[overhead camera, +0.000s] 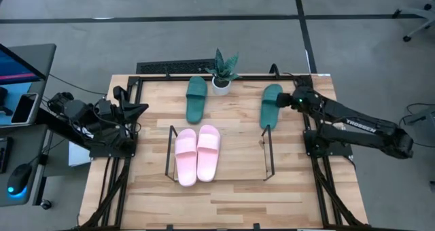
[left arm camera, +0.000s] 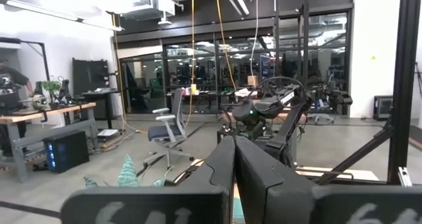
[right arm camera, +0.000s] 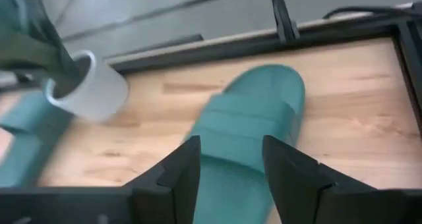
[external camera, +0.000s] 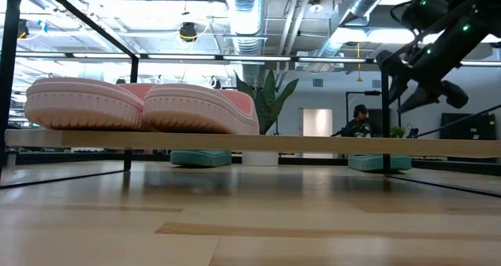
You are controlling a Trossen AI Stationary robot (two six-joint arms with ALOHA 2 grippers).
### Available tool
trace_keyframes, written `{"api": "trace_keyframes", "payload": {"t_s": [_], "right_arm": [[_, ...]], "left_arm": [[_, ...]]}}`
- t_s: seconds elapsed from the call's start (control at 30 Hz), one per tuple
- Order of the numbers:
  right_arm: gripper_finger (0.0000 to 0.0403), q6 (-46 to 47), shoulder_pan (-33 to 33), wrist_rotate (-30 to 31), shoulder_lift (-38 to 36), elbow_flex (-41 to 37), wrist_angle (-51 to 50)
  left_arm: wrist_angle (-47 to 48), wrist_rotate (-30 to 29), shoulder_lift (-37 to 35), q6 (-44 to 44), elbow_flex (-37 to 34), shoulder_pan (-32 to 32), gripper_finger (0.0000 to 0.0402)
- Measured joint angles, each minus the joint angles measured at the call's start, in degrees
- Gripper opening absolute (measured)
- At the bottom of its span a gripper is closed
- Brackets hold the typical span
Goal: Pick and place slides into the shelf
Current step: Put the right green slide on the shelf
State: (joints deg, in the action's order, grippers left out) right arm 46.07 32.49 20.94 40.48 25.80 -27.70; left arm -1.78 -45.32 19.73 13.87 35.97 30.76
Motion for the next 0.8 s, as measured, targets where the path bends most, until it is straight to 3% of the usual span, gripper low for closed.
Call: {"api": "trace_keyframes", "payload": {"t_s": [0.27, 0.53, 0.8], "right_arm": [[0.0186, 1.4, -2.1, 2.2, 3.2, -0.4, -6.0], [0.0182, 9.2, -6.4, 3.8, 2.6, -10.0, 9.2], [0.0183, 6.4, -8.8, 8.5, 2.7, -10.2, 5.5]], "left_arm": [[1.5, 0.0, 0.0, 0.1, 0.0, 0.0, 0.0], [1.1, -0.7, 0.0, 2.1, 0.0, 0.0, 0.0], [1.5, -1.7, 0.0, 2.9, 1.4, 0.0, 0.0]]}}
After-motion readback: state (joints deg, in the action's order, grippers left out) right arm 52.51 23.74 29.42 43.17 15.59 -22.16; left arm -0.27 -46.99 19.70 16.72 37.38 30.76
